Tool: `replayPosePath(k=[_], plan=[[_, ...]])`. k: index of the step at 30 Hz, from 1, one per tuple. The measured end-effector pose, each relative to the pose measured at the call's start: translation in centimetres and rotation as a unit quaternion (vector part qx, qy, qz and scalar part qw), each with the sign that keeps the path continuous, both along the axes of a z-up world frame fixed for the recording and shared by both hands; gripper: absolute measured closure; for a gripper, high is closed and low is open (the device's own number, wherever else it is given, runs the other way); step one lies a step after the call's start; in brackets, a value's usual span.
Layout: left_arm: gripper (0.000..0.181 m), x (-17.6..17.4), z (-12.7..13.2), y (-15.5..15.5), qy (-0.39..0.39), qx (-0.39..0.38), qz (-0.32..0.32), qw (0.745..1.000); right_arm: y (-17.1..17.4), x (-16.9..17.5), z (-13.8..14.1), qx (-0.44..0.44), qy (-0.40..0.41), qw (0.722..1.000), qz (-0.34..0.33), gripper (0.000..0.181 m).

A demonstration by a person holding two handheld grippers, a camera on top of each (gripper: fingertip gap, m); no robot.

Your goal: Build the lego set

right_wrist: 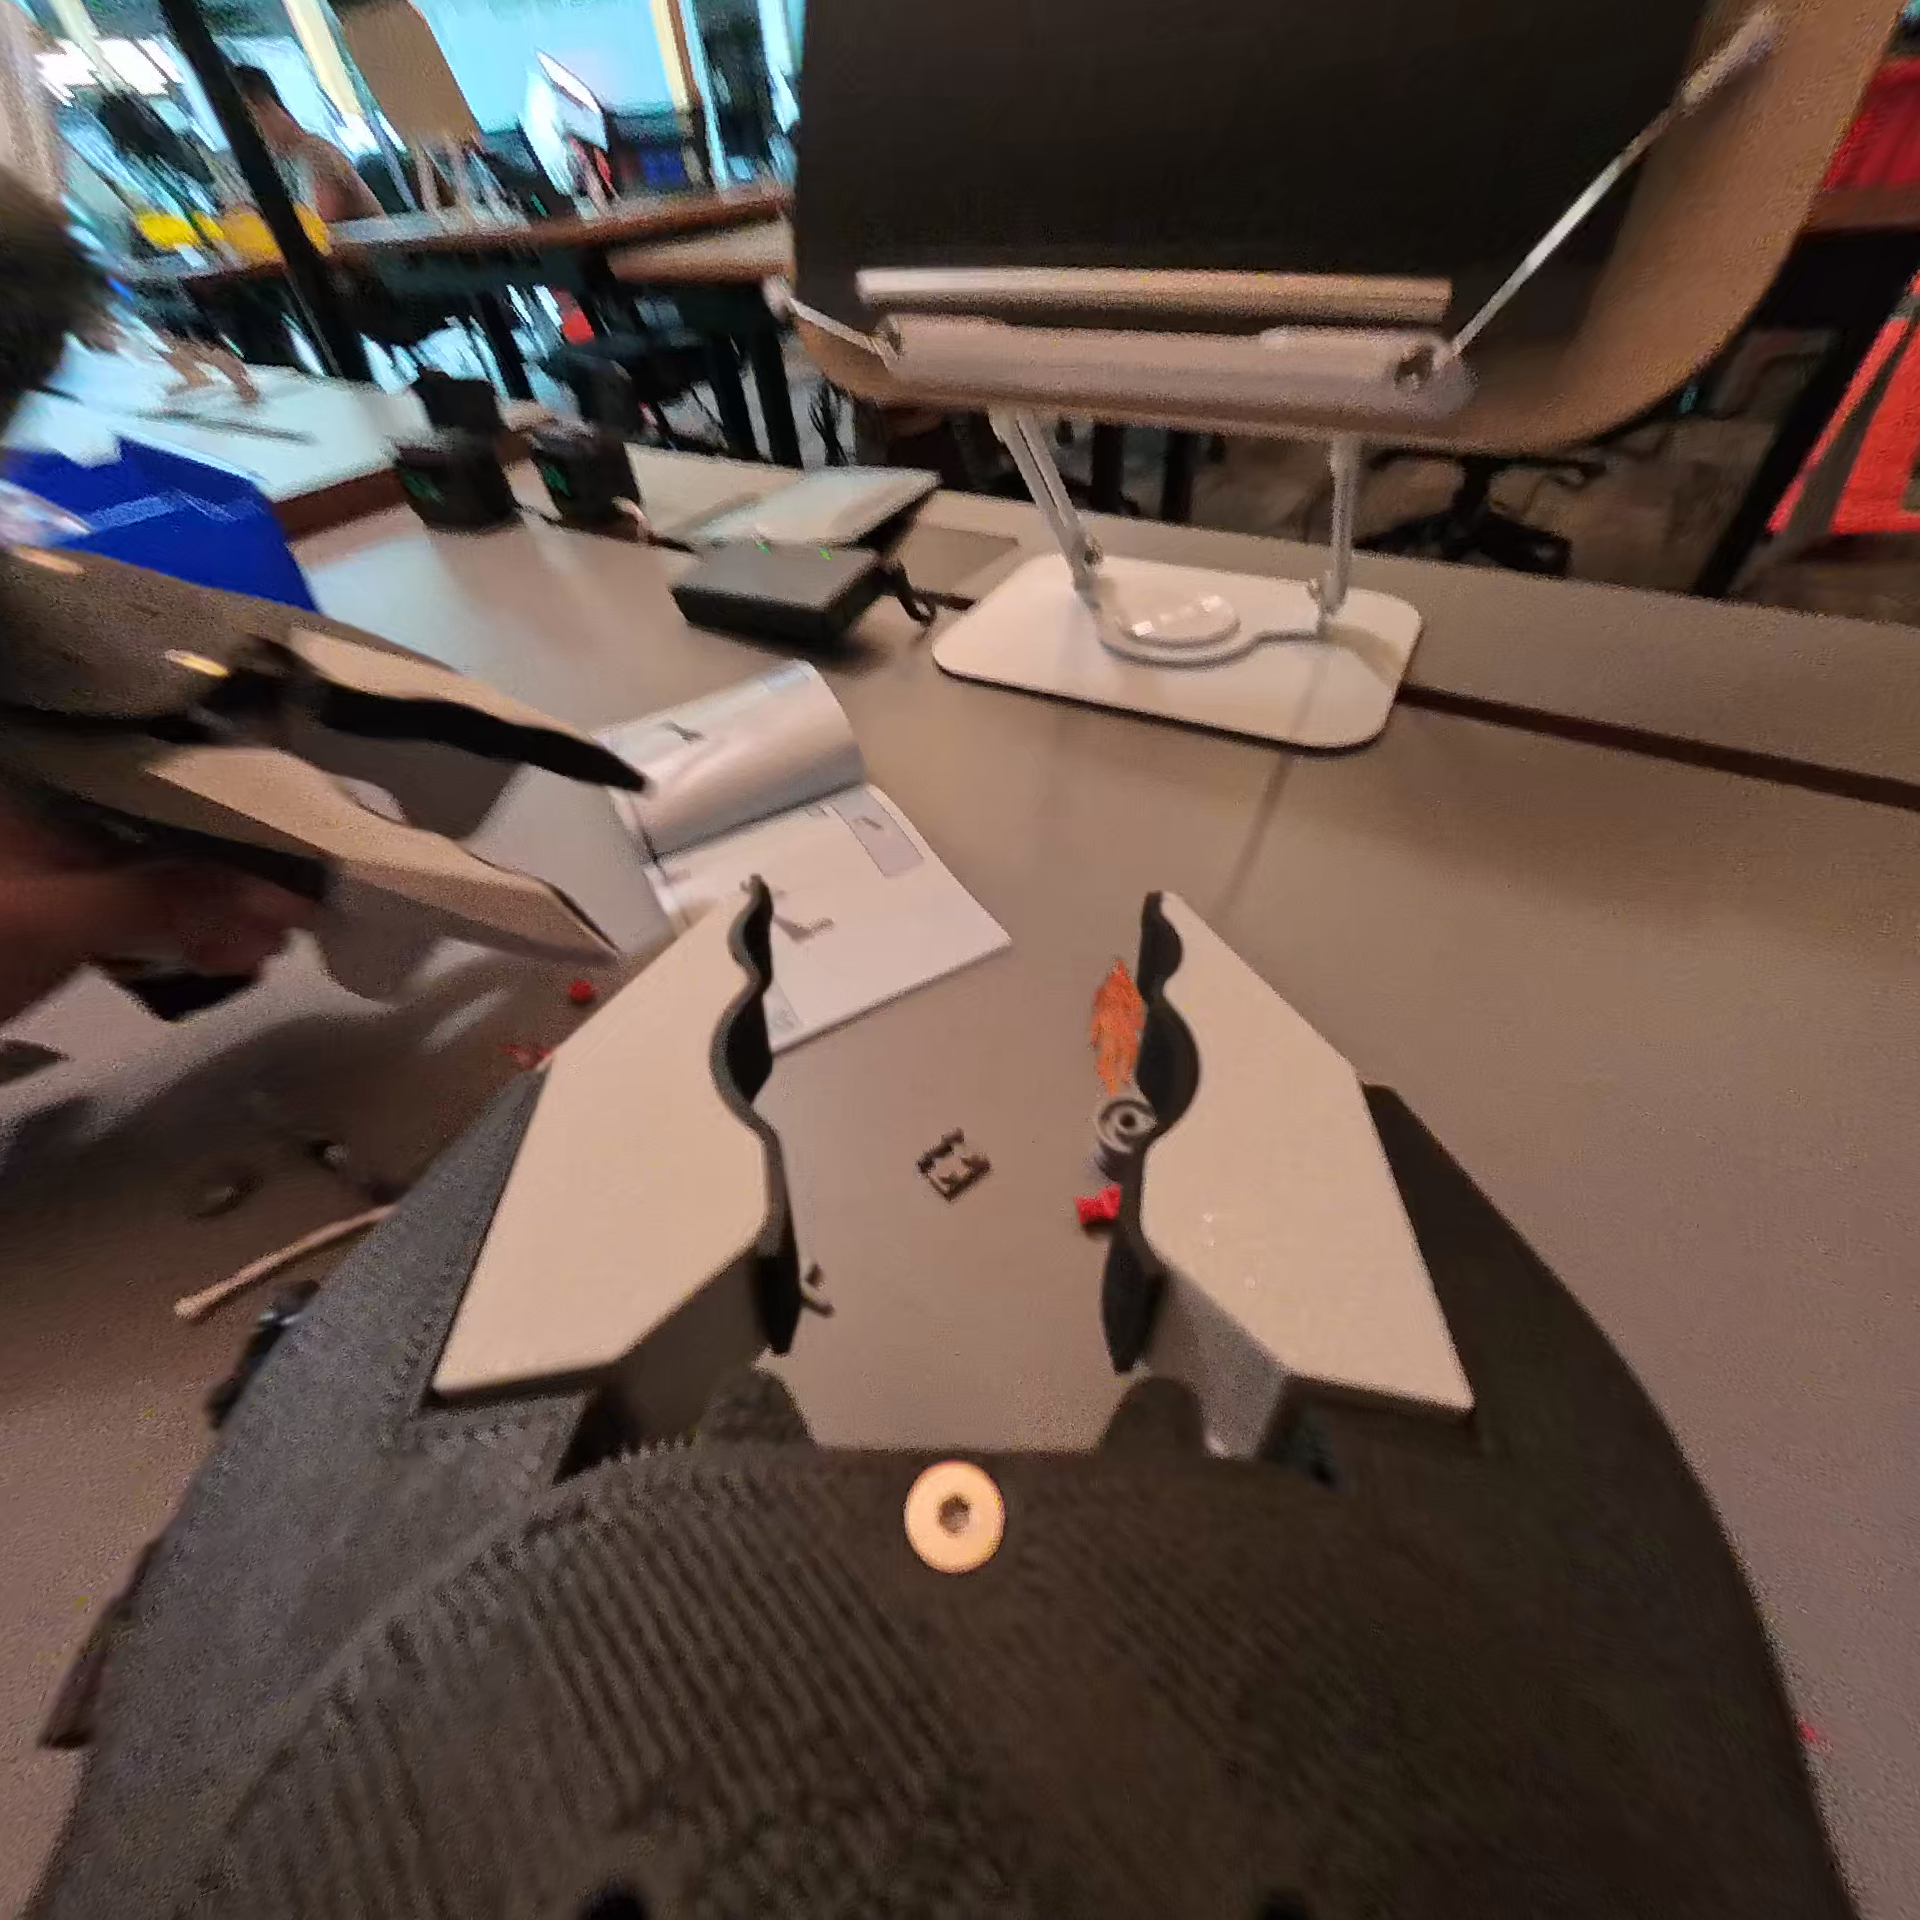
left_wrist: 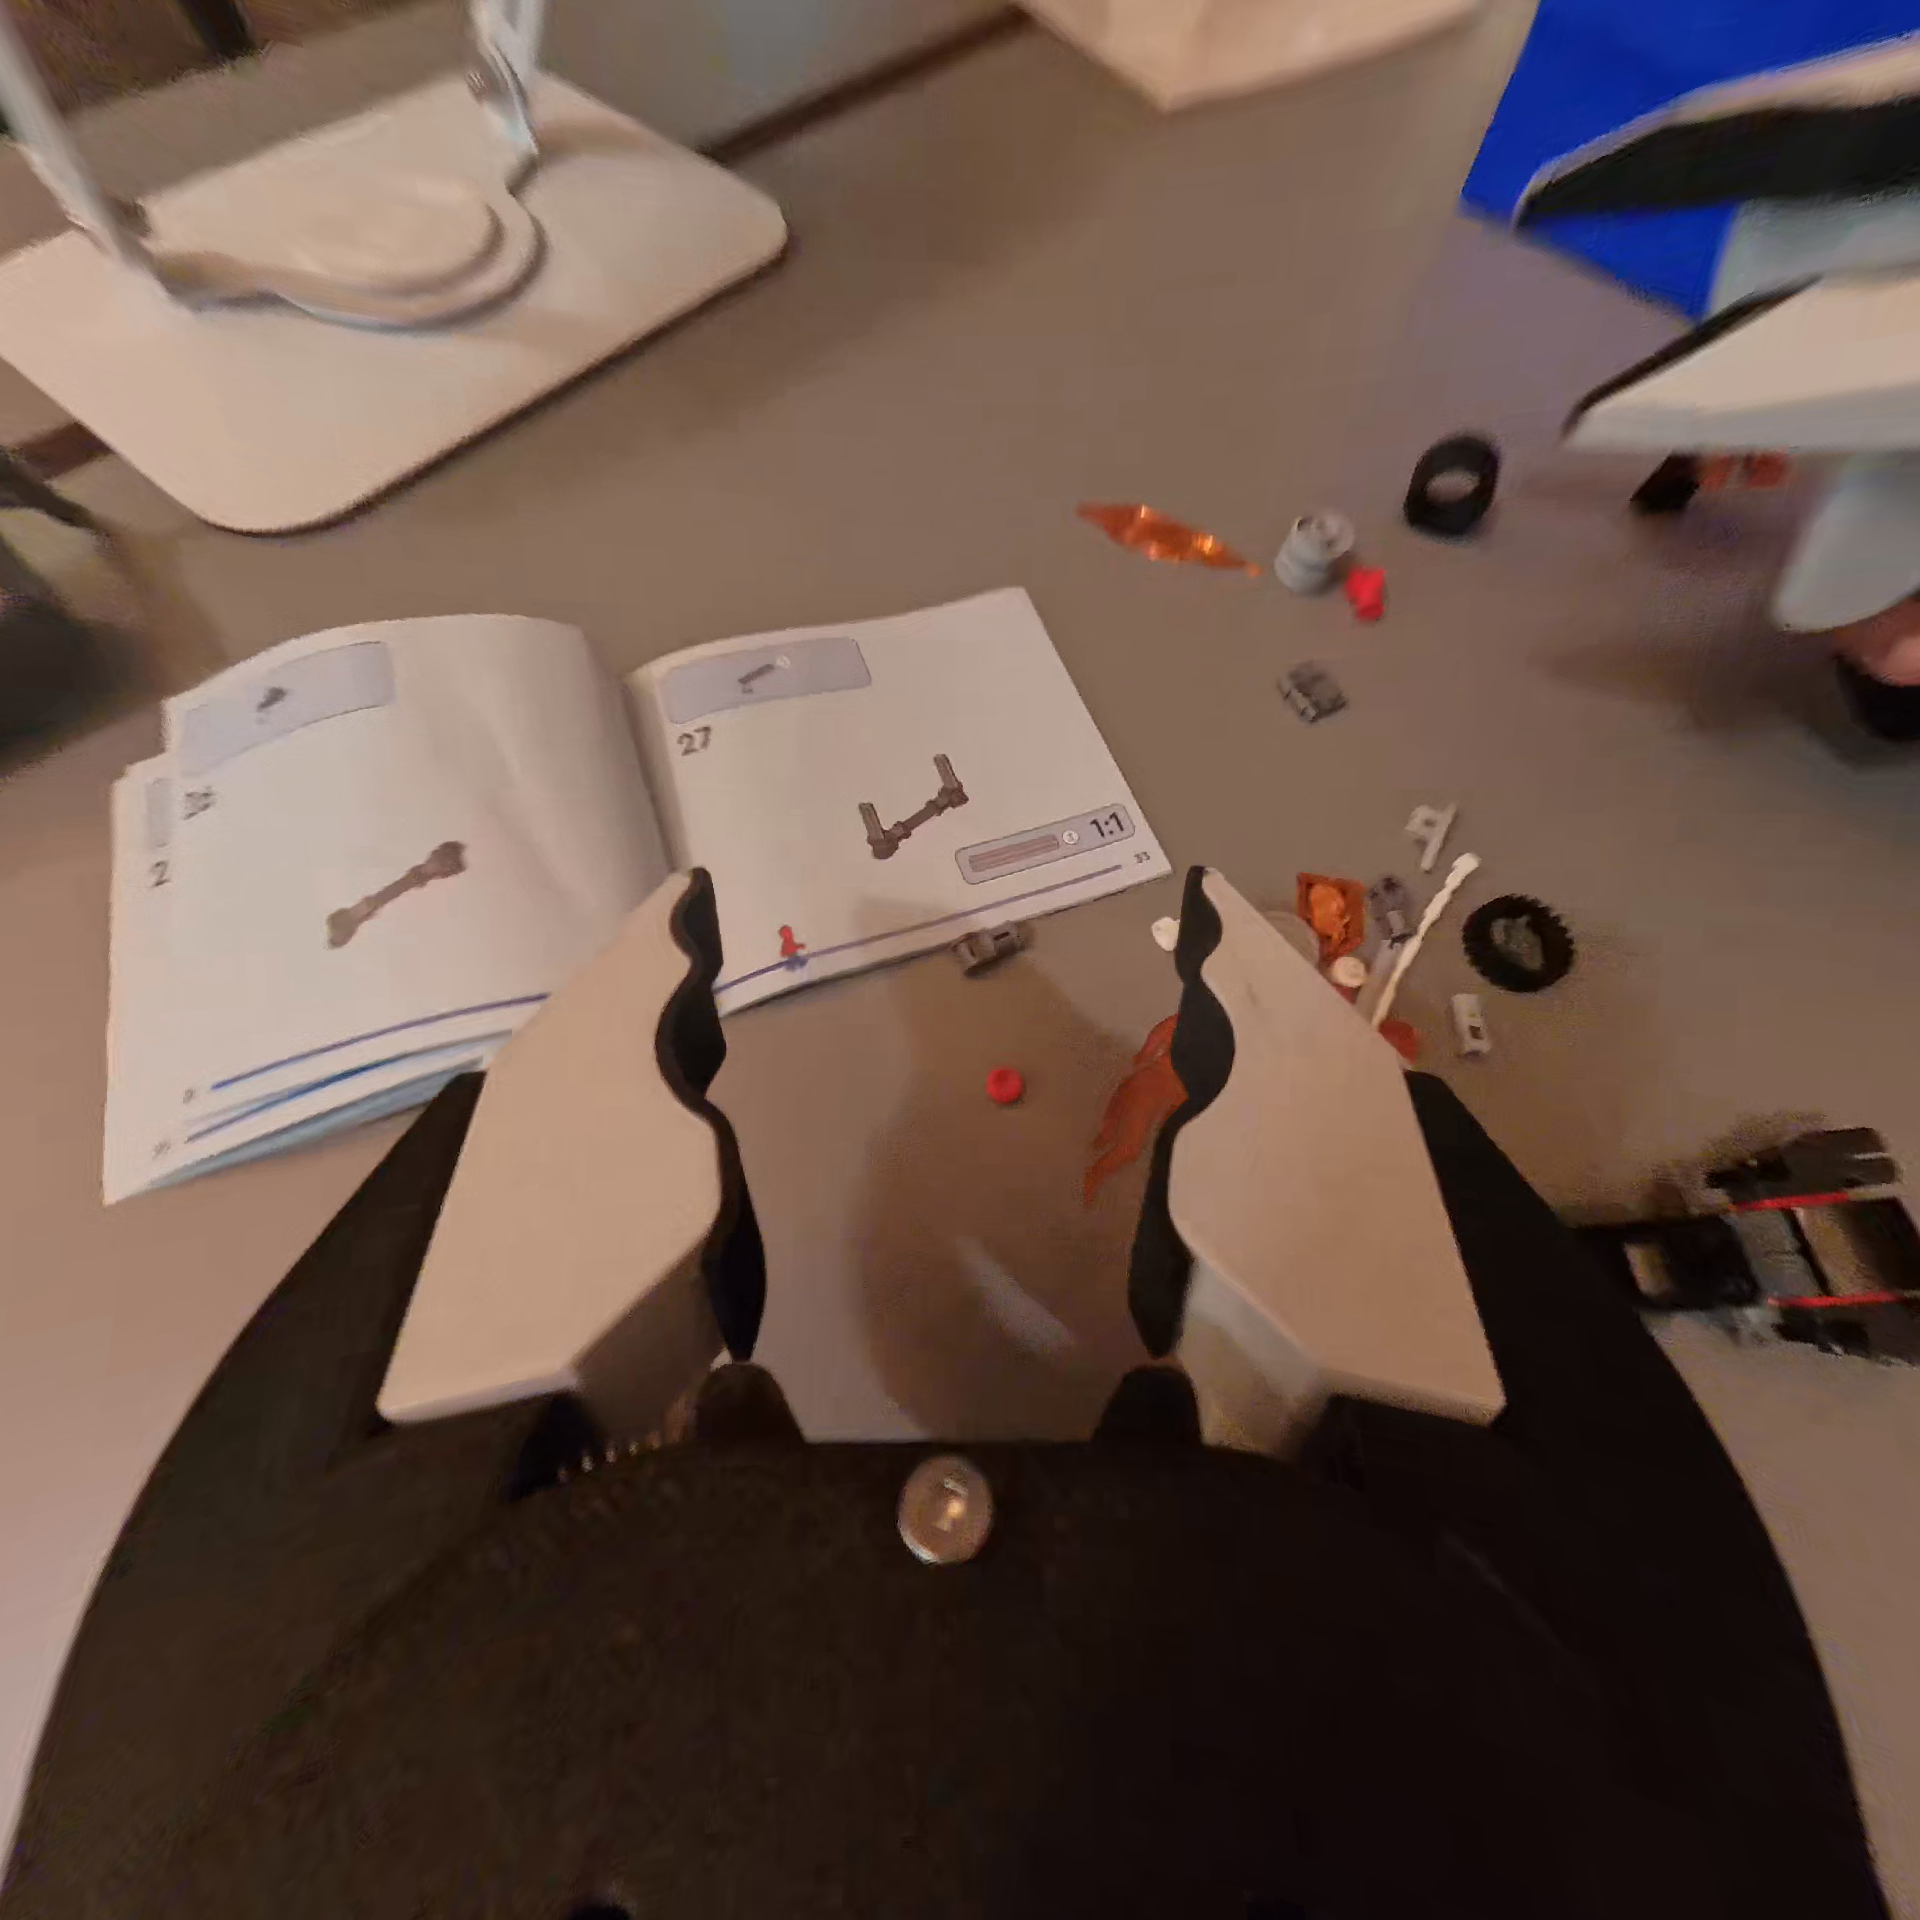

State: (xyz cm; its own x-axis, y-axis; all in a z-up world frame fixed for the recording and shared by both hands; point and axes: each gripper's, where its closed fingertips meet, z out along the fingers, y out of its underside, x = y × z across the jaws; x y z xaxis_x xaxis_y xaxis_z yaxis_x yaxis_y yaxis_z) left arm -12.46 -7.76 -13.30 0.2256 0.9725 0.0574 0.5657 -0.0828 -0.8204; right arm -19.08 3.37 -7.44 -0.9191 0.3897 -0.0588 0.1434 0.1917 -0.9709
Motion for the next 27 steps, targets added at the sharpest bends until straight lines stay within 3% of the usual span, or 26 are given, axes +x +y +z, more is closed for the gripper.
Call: replayPosePath(k=[4,11,27], plan=[[0.085,-2.4,-1.3,1.4,-0.041,-0.010,-0.040,0.998,0.0,0.9,0.9,-0.026,0.012,0.999,0.017,0.112],[0.084,-3.8,-4.4,0.5,-0.107,-0.039,-0.032,0.993,-0.1,1.3,0.5,-0.027,-0.011,0.999,0.033,0.113],[0.099,-3.9,-4.5,-0.4,-0.106,-0.056,-0.003,0.993,-0.6,1.8,-0.3,-0.008,-0.012,0.999,0.046,0.116]])
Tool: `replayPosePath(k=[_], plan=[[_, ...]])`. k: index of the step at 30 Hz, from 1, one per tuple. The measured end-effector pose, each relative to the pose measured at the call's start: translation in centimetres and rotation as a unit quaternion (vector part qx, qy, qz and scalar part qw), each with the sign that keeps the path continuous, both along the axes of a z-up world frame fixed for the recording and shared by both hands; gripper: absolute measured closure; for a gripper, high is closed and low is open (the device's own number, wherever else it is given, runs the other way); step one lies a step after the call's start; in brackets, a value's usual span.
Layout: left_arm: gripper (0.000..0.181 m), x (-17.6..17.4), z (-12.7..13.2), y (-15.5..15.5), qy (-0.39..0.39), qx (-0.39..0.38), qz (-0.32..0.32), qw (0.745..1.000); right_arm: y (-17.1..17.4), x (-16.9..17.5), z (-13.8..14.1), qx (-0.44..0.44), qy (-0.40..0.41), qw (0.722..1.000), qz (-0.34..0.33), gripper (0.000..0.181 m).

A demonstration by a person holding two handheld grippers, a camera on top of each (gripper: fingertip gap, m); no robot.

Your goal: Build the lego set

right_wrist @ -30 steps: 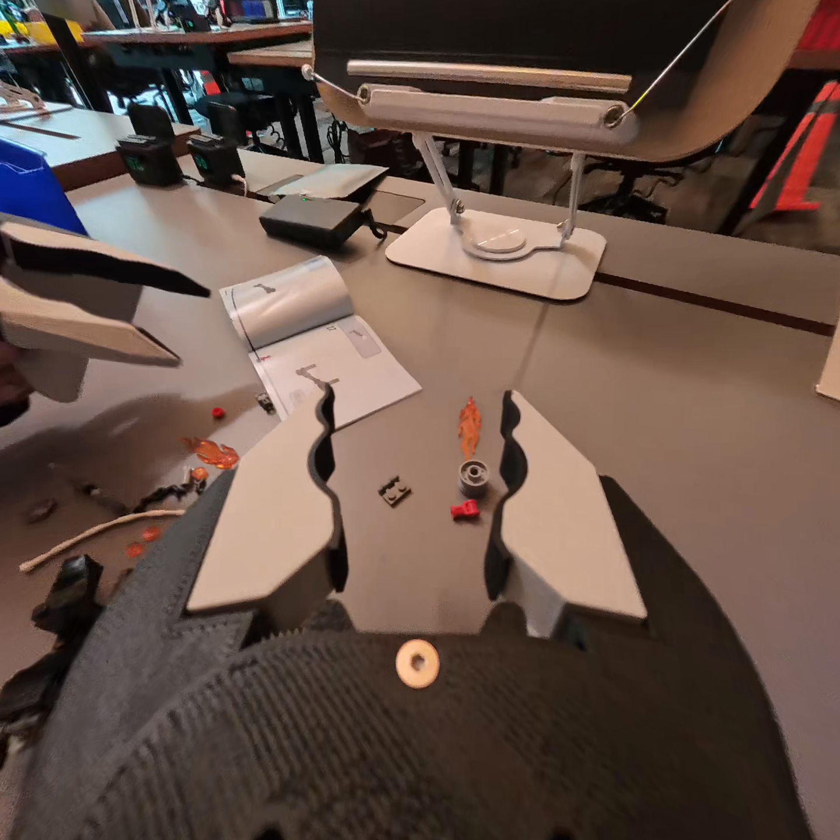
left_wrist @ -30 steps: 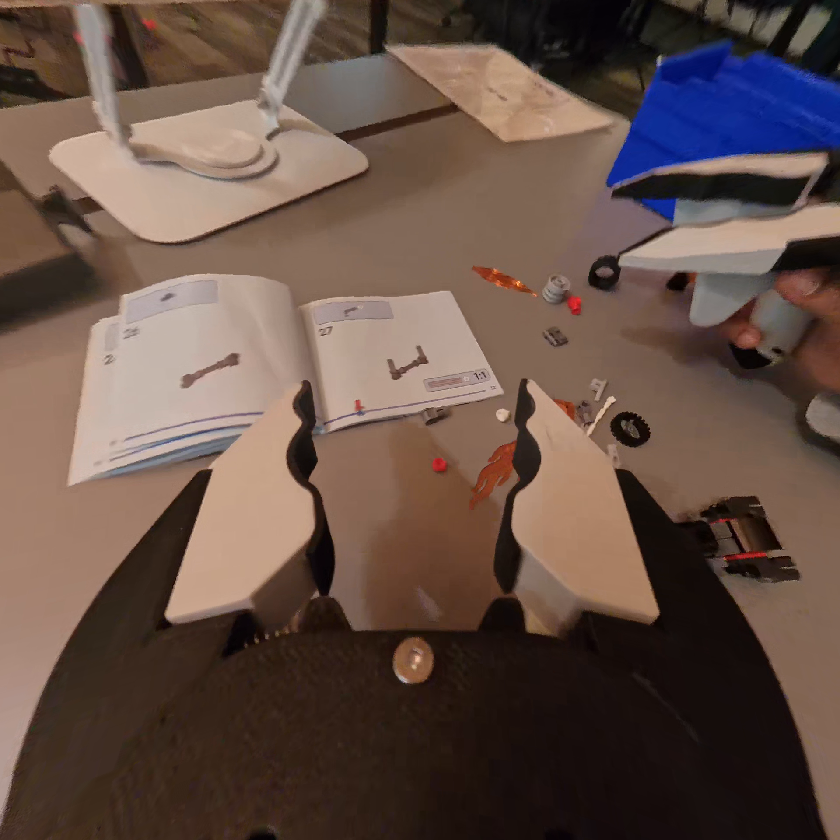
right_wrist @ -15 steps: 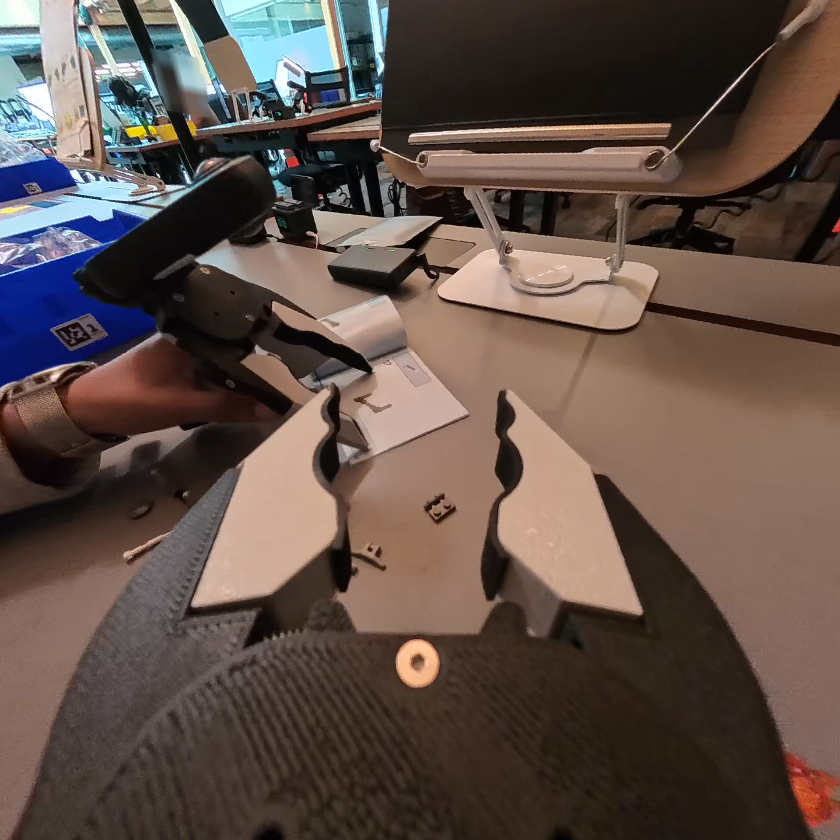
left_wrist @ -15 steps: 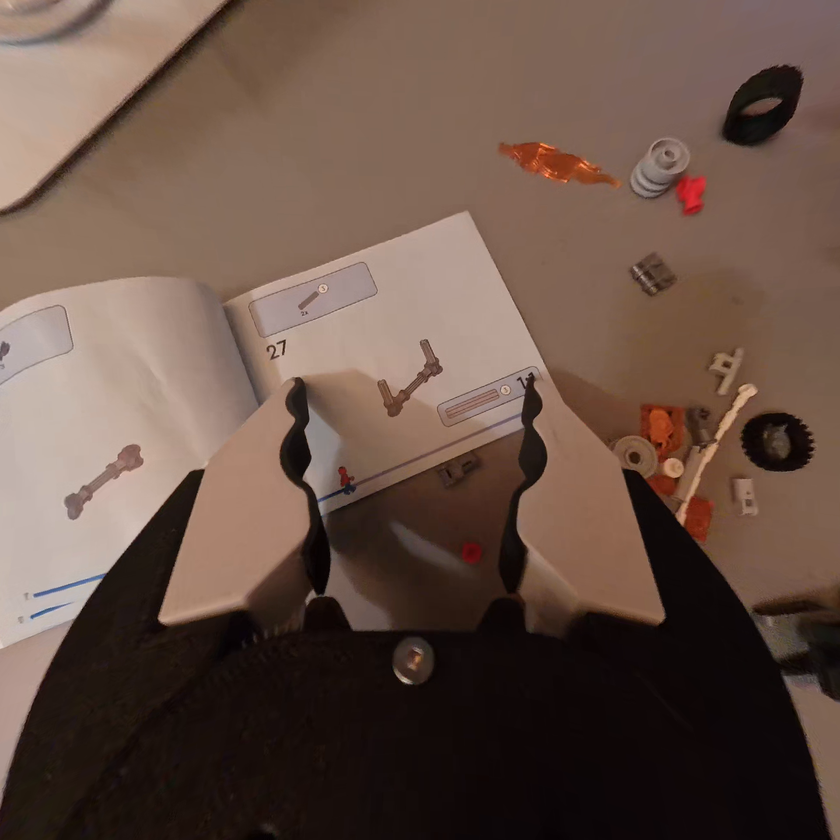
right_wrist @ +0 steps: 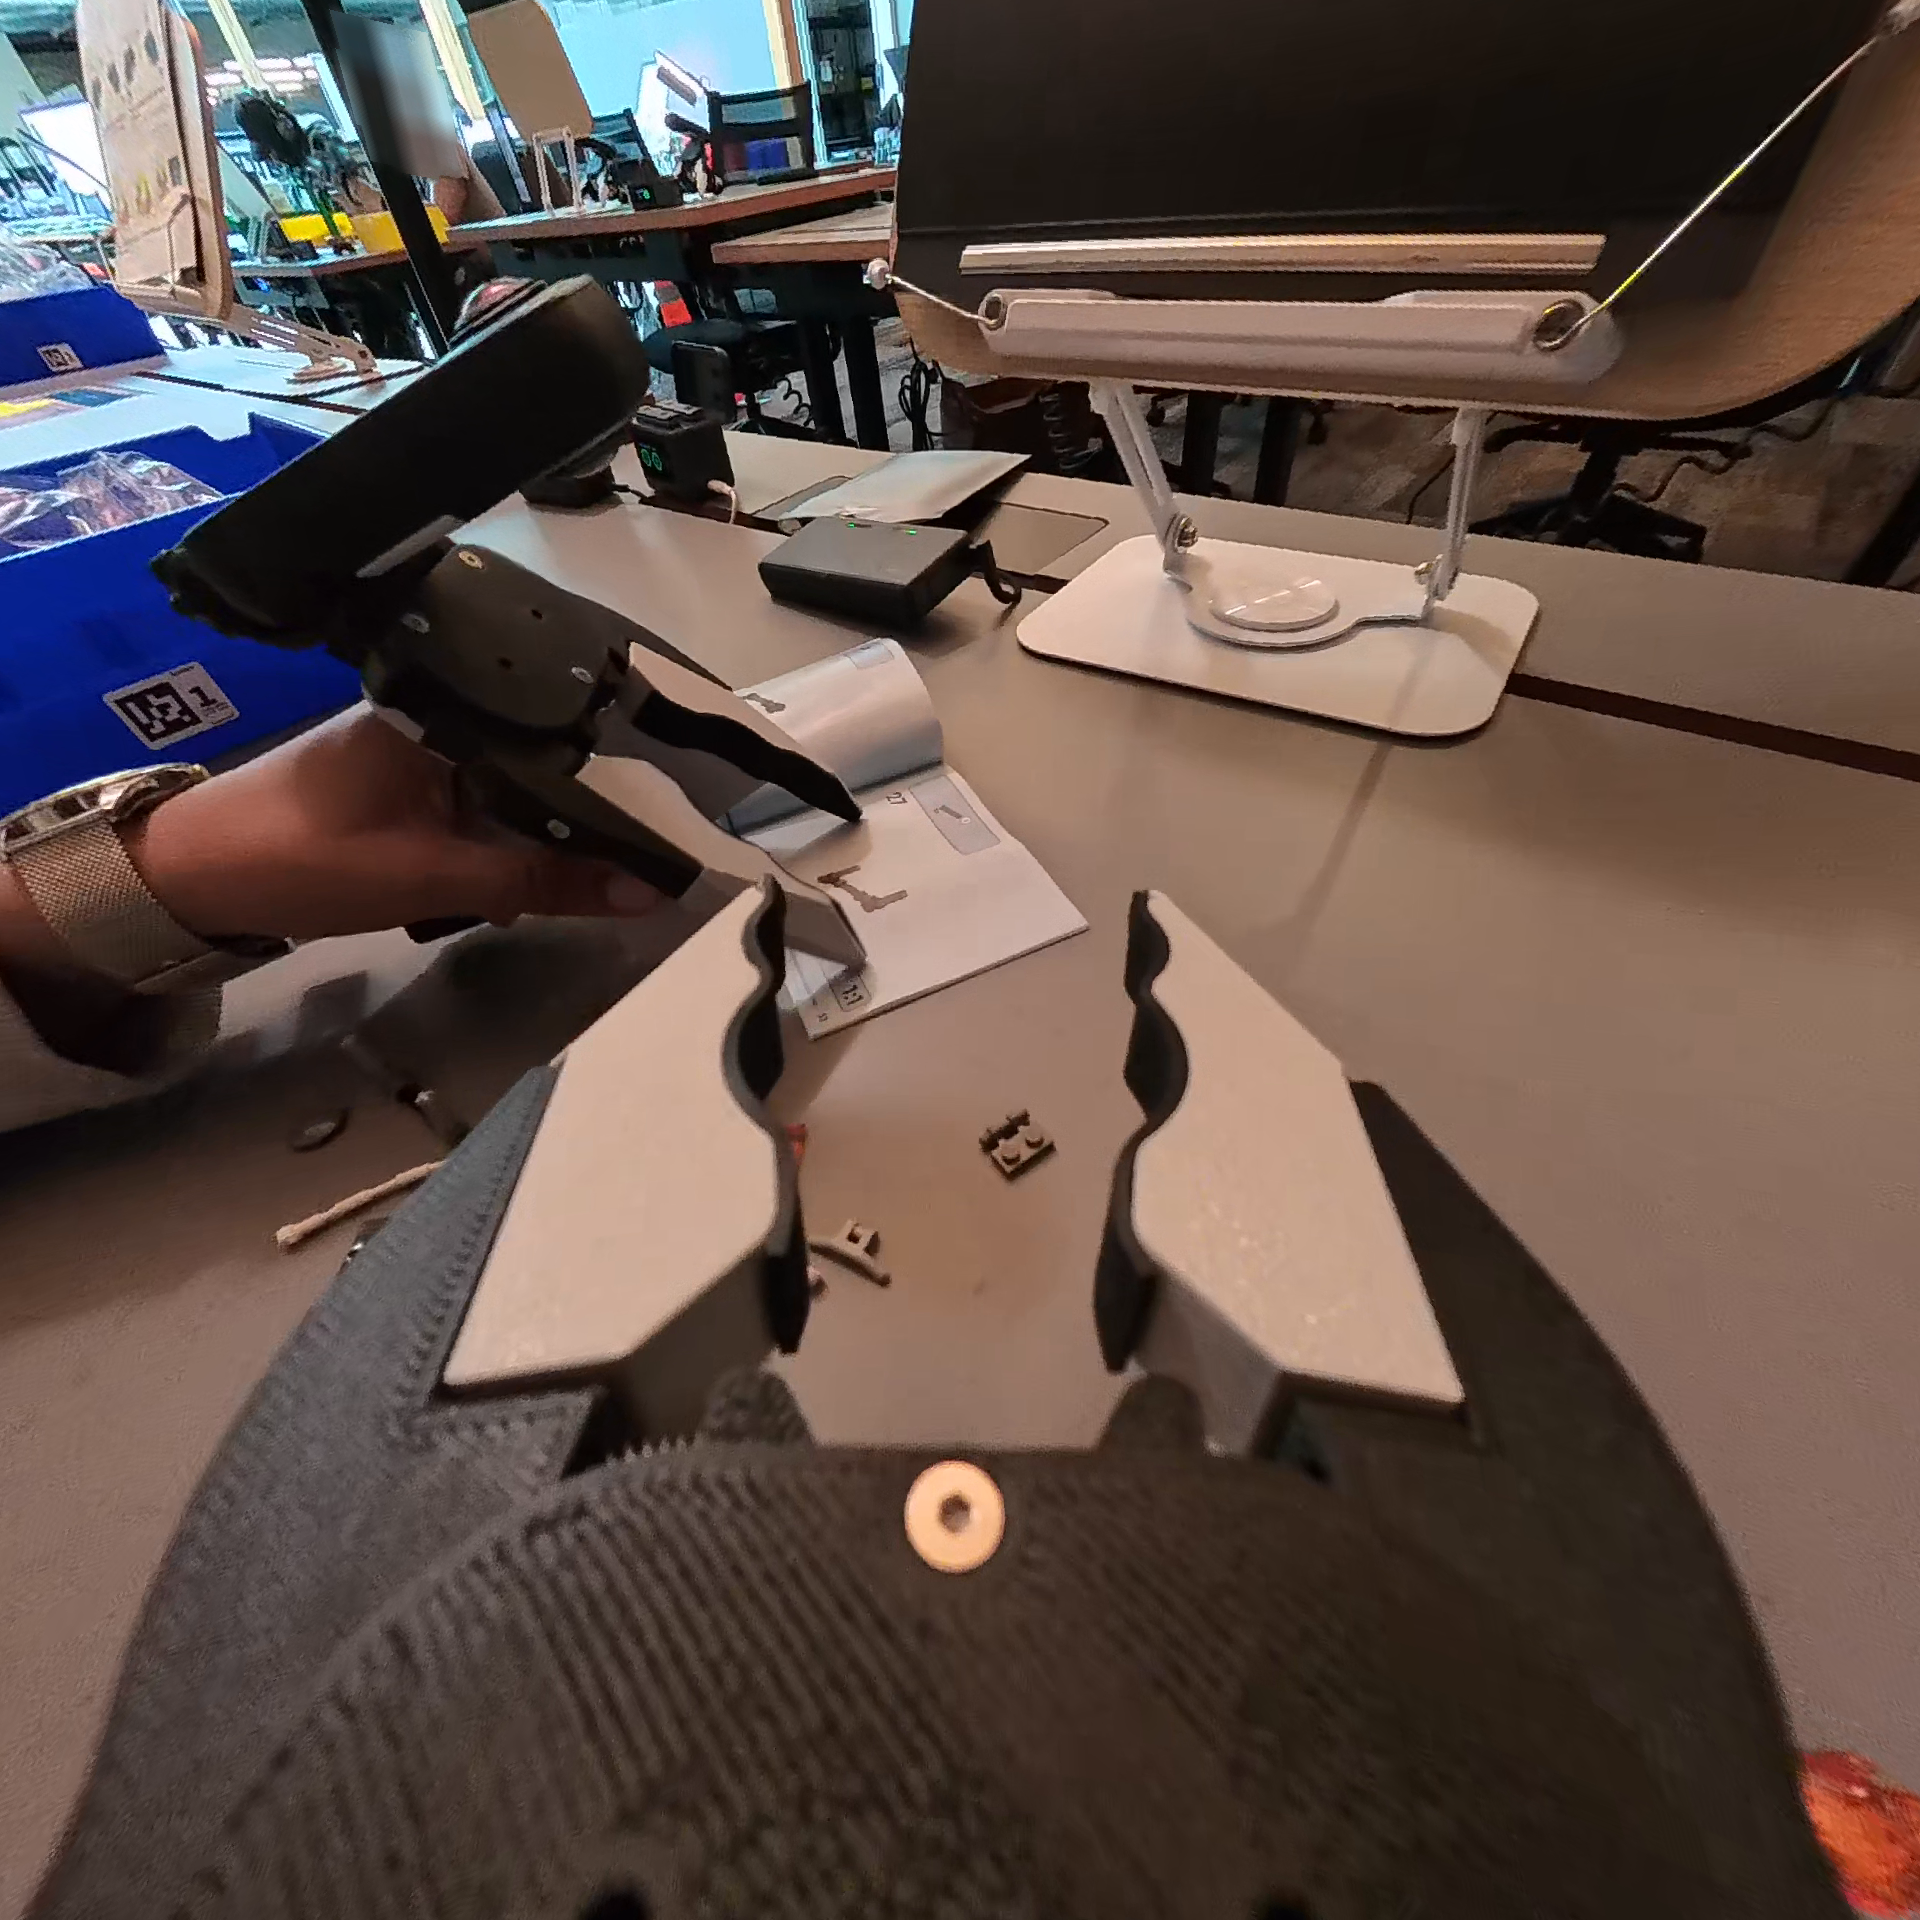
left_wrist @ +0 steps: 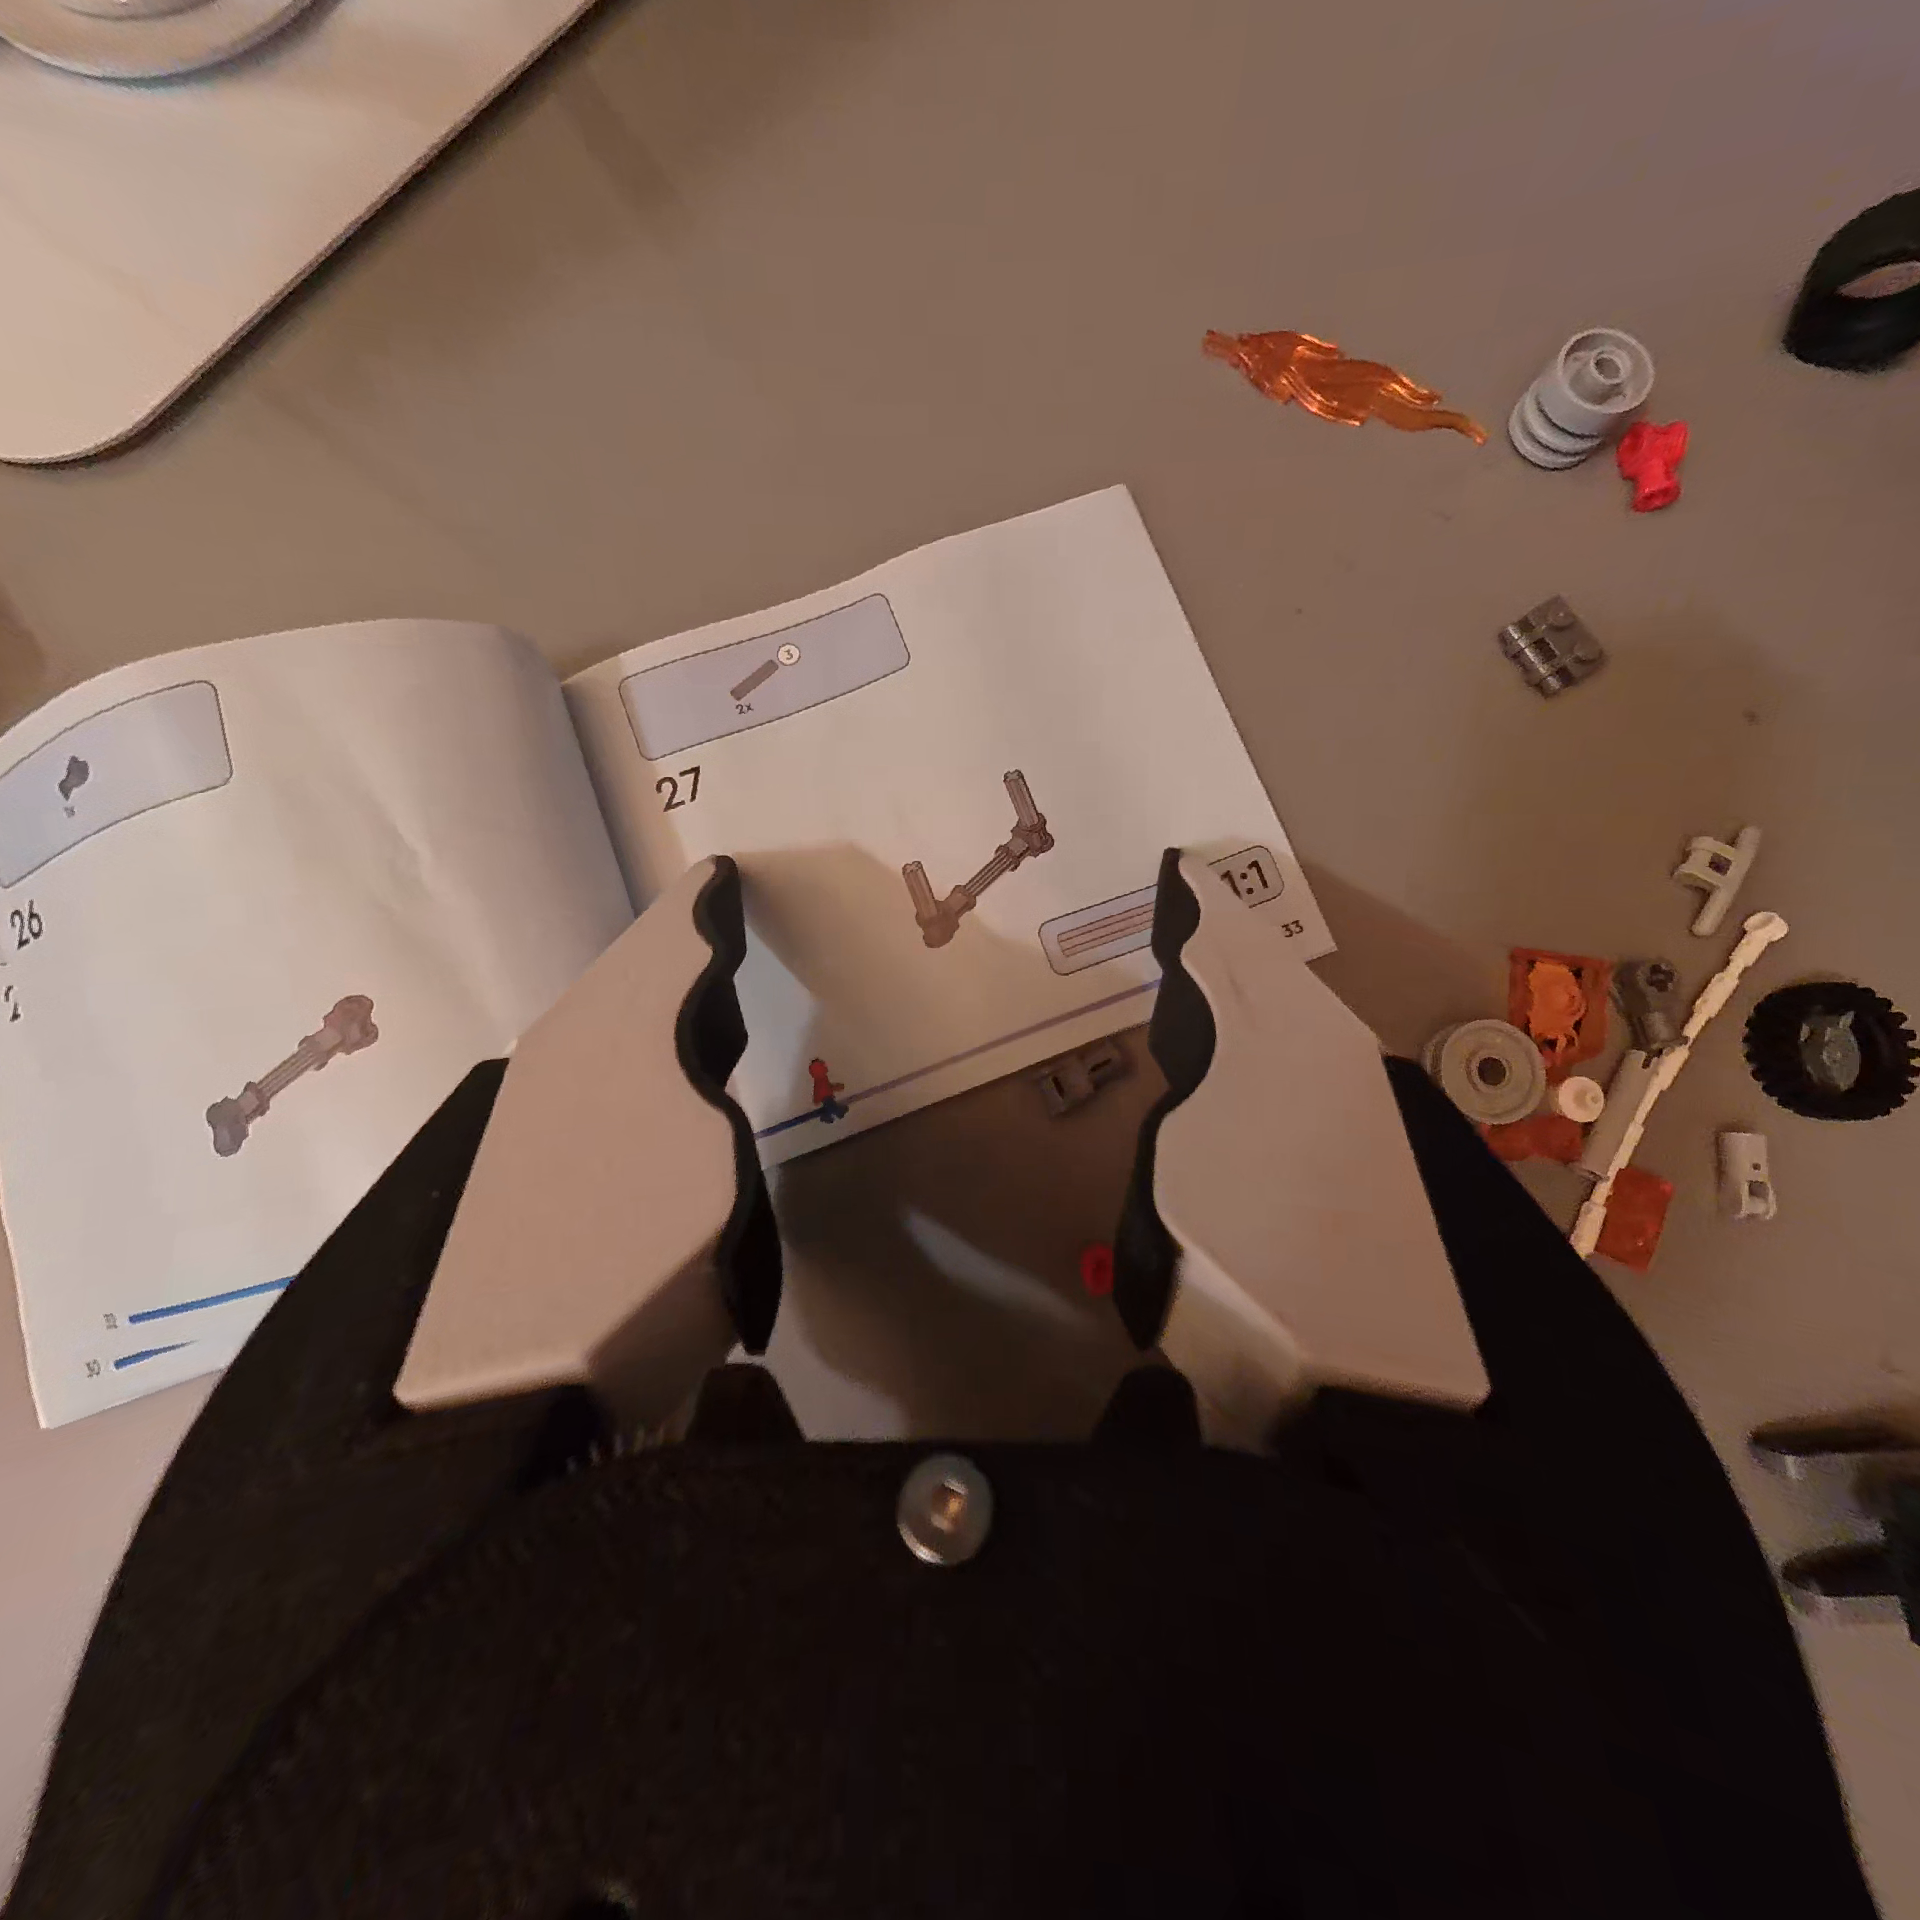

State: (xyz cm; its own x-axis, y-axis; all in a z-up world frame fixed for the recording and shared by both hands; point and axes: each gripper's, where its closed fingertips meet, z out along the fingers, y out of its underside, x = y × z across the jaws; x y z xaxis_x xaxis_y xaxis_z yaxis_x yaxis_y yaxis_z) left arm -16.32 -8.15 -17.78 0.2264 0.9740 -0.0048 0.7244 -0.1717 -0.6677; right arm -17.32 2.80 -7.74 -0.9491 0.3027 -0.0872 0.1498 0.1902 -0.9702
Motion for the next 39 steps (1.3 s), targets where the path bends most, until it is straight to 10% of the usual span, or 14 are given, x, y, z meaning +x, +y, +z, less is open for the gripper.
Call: replayPosePath(k=[13,21,23,25,29,39], plan=[[0.178,-0.7,0.2,-0.6,0.002,-0.033,0.016,0.999,0.0,0.2,0.1,-0.001,0.002,1.000,0.004,0.117],[0.181,-0.8,1.5,-0.5,0.031,0.036,0.023,0.999,-0.1,0.3,0.0,0.003,0.008,1.000,0.005,0.118],[0.157,-0.5,2.3,0.8,0.034,0.075,-0.003,0.997,-0.1,0.3,0.0,0.002,0.007,1.000,0.005,0.118],[0.087,-0.1,1.2,0.5,0.008,0.054,0.003,0.998,-0.1,0.3,0.0,0.002,0.005,1.000,0.006,0.118],[0.075,-0.2,-0.1,-0.4,0.002,0.004,0.026,1.000,-0.1,0.4,-0.1,0.003,0.006,1.000,0.007,0.118],[0.166,-1.0,0.1,-1.7,0.017,-0.033,0.033,0.999,-0.2,0.6,-0.1,0.003,0.003,1.000,0.012,0.118]])
